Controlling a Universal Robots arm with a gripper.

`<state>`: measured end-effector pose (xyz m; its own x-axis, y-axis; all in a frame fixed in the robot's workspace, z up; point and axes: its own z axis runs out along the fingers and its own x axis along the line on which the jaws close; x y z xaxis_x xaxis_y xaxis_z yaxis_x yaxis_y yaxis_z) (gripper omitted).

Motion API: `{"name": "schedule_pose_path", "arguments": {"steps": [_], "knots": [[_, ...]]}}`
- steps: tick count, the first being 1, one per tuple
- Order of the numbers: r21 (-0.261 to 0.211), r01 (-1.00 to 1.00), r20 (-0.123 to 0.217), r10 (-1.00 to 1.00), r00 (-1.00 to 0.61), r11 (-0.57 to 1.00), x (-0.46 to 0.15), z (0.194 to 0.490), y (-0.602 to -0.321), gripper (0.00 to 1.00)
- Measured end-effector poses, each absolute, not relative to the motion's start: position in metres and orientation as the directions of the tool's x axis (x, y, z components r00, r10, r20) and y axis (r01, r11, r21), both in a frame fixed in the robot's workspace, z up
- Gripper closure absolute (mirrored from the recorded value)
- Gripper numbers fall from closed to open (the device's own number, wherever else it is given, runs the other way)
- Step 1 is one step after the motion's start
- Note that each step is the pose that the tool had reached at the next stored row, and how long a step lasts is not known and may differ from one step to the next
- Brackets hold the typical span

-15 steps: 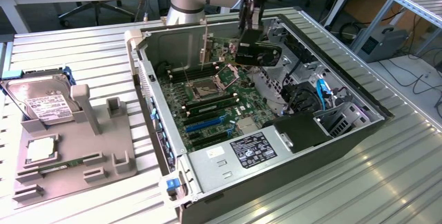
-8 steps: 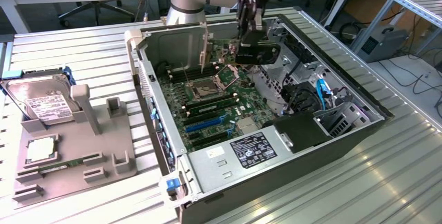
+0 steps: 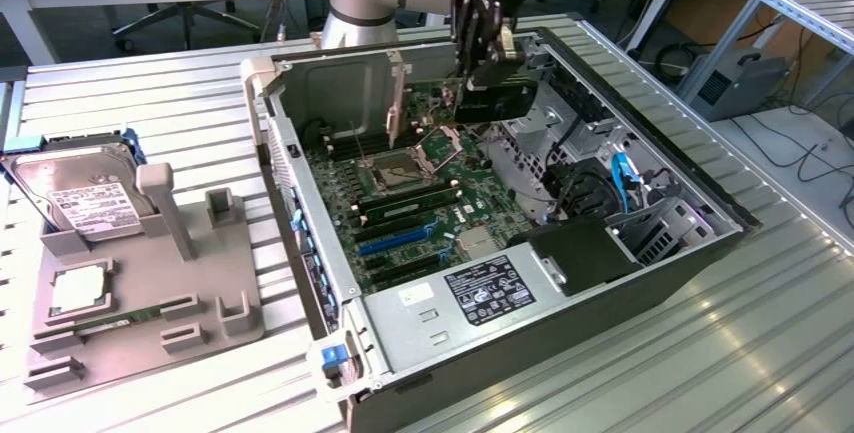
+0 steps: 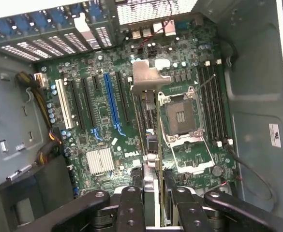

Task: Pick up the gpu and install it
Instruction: 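Insert the gpu into the slot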

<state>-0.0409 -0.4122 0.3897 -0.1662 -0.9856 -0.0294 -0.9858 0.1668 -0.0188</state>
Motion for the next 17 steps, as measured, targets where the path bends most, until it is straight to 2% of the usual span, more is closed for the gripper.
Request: {"name": "schedule_pose_path", "arguments": {"steps": [17], "knots": [[-0.019,-0.994,-0.029,-0.994,0.109,-0.108,-0.0408,0.3884,-0.4123,0.73]]}}
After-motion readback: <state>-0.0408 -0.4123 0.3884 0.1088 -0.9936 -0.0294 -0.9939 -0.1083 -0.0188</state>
